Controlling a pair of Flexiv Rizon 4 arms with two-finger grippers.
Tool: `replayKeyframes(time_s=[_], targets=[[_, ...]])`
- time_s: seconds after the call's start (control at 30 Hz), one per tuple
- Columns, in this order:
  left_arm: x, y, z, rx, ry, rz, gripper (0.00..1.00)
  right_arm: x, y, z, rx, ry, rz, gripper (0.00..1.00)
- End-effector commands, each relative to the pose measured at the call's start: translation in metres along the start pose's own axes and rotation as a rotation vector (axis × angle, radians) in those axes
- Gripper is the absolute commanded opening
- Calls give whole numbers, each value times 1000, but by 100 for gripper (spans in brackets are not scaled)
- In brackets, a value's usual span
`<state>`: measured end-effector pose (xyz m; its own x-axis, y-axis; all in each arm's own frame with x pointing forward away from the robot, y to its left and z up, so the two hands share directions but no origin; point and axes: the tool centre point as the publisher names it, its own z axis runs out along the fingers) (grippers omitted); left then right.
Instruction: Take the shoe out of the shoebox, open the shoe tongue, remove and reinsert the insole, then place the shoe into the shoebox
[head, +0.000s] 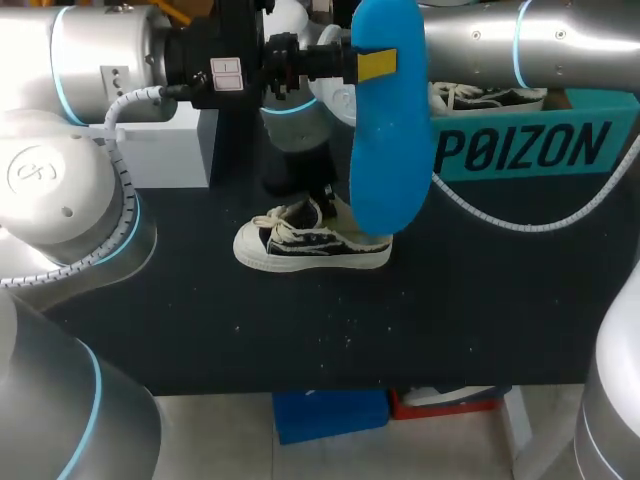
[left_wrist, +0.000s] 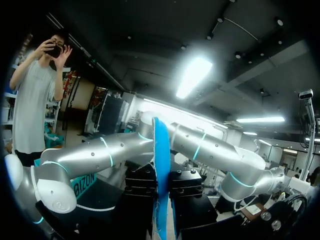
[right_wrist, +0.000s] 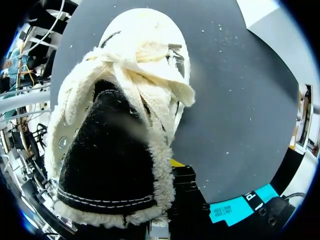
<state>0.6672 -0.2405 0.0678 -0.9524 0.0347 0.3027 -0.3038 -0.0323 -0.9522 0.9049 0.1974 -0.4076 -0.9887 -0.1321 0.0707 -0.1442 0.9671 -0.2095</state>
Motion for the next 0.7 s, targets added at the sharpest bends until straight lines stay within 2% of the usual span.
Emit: replayKeyframes(time_s=[0.03,0.4,0.57,0.7], targets=[[0,1,1,3,0,2,0,-1,1,1,2,1,0,0],[0,1,1,3,0,2,0,1,0,-3,-2,6,7,0],[0,1,1,3,0,2,0,6,-8,-26,-14,-10,171,0],[0,1,1,3,0,2,0,13,-16,-38,40,32,346,0]])
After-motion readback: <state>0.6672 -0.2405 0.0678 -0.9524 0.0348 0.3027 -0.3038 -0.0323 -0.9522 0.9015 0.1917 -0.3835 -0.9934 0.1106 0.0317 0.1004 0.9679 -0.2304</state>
